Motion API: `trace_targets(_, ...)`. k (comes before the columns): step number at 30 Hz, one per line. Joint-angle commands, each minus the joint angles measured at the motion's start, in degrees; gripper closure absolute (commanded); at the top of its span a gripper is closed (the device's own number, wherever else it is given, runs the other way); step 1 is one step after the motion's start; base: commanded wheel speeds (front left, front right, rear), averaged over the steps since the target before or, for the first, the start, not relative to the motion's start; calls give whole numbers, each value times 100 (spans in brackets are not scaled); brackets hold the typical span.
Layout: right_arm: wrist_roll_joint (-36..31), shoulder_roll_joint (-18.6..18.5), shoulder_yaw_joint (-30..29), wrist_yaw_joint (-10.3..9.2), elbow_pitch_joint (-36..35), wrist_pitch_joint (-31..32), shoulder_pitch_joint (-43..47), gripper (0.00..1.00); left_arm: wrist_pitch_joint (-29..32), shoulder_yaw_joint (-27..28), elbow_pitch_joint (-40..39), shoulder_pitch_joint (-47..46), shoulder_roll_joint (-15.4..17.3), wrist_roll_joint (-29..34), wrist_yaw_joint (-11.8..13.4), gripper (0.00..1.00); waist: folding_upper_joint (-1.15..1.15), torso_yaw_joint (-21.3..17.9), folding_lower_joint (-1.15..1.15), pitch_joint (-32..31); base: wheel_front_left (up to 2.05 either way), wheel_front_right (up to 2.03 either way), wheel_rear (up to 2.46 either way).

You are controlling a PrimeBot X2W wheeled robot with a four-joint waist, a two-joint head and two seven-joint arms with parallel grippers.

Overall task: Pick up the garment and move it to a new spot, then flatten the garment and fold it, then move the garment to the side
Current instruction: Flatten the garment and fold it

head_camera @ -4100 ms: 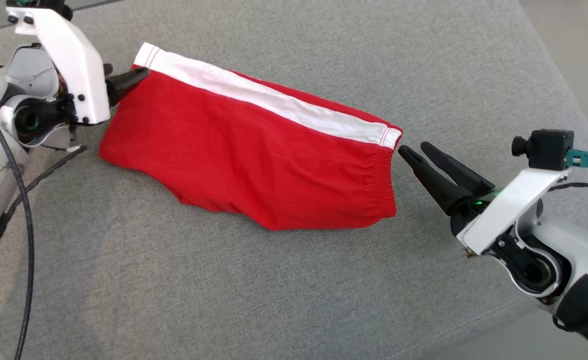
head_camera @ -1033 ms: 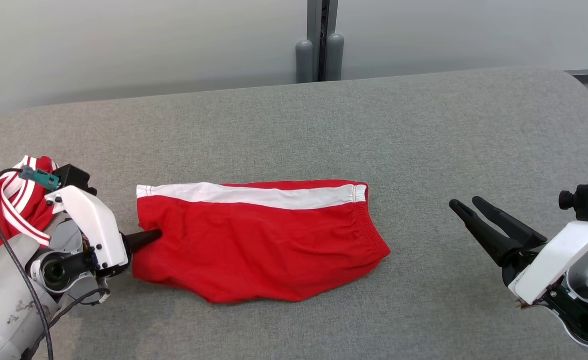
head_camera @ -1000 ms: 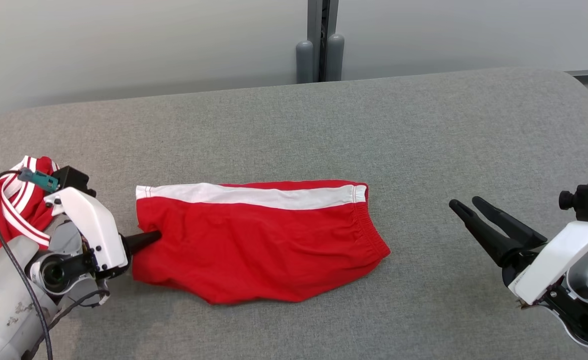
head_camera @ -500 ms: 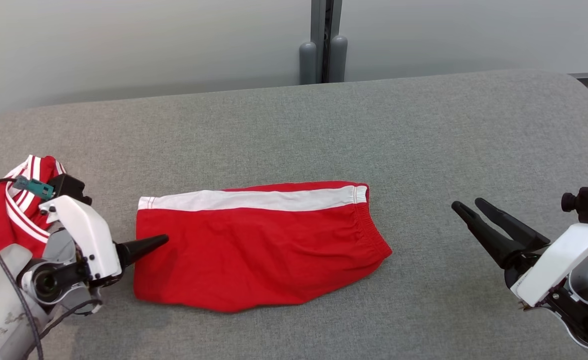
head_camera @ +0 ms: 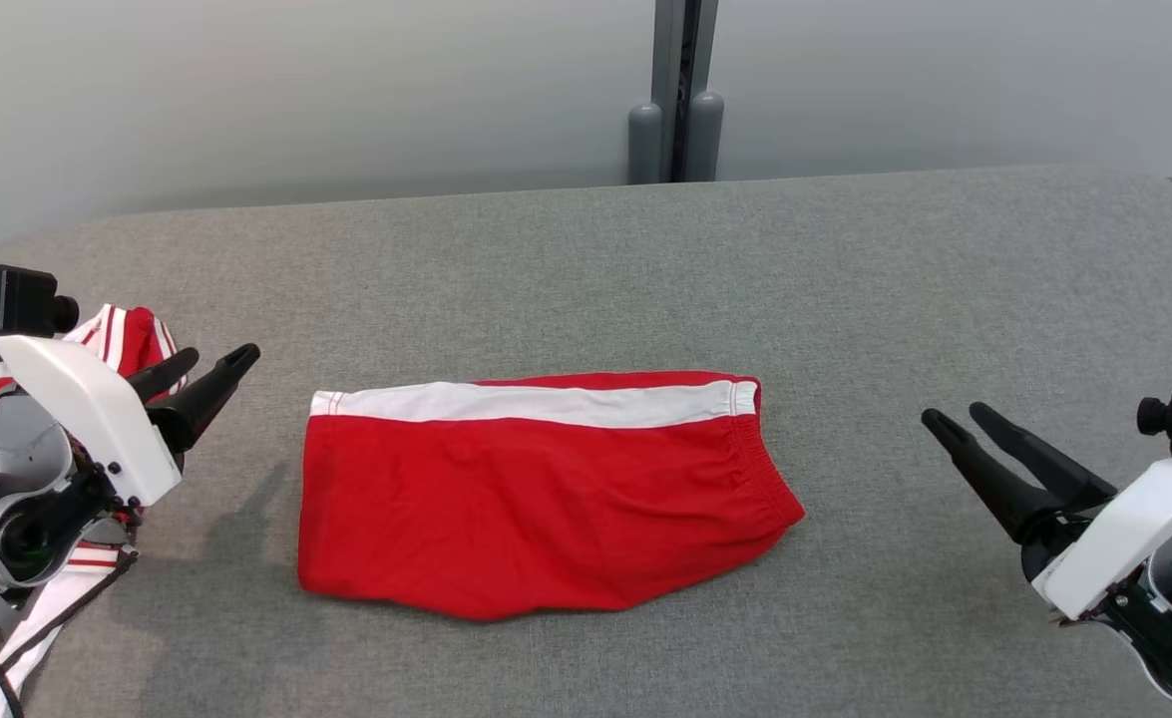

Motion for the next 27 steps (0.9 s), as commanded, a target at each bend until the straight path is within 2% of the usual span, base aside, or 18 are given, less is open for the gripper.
trace_targets(1,-36,-23,-51,4,33,-52,47,0,-68,15,-54,16,17,64,37,0,0,39,0,-29,0,0,0)
trace_targets(5,-240,39,-242,4,244,-149,133,0,-783,125,-488,224,42,341,373,0,0,169,0,-100,0,0,0)
trace_targets(6,-380,99,-381,4,381,-189,169,0,-1192,176,-676,361,7,496,572,0,0,234,0,-132,0,0,0)
trace_targets(11,-855,398,-887,4,693,-255,351,0,-2128,254,-949,784,-90,818,1059,0,0,347,0,-163,0,0,0)
trace_targets(15,-1497,715,-1510,3,823,-267,591,0,-2836,385,-1074,1149,-237,1115,1405,0,0,419,0,-207,0,0,0)
trace_targets(18,-2065,1052,-2180,4,833,-261,978,0,-3003,563,-1179,1420,-417,1629,1673,0,0,491,0,-255,0,0,0)
trace_targets(23,-3138,1727,-3500,3,483,-262,1737,0,-3013,1568,-1562,2150,-1007,2605,1833,0,0,545,0,-318,0,0,0)
trace_targets(27,-3926,2218,-4169,3,186,-259,2216,0,-3015,2302,-1743,2680,-1495,3374,1728,0,0,522,0,-288,0,0,0)
